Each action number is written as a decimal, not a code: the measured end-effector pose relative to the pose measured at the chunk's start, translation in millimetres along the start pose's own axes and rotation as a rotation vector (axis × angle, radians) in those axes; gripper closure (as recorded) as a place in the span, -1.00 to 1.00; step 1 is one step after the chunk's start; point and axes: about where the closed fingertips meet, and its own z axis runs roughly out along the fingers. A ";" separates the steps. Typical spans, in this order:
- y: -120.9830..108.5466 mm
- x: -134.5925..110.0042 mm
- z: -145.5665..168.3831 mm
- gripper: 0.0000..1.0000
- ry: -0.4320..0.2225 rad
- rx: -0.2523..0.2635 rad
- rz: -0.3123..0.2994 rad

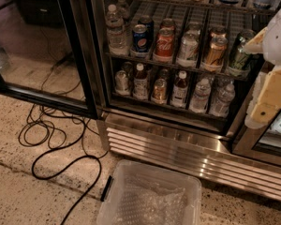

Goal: Pick pepsi can from middle shelf of fridge

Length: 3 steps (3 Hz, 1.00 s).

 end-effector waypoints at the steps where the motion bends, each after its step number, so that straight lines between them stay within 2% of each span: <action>1: 0.0 0.0 0.0 -1.00 0.000 0.000 0.000; 2: 1.8 -6.5 13.5 -1.00 -0.029 0.003 0.054; 3: 9.5 -14.6 50.7 -1.00 -0.042 0.034 0.151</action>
Offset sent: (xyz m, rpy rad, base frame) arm 0.0092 0.0201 -0.0347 0.1087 0.0087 -0.1153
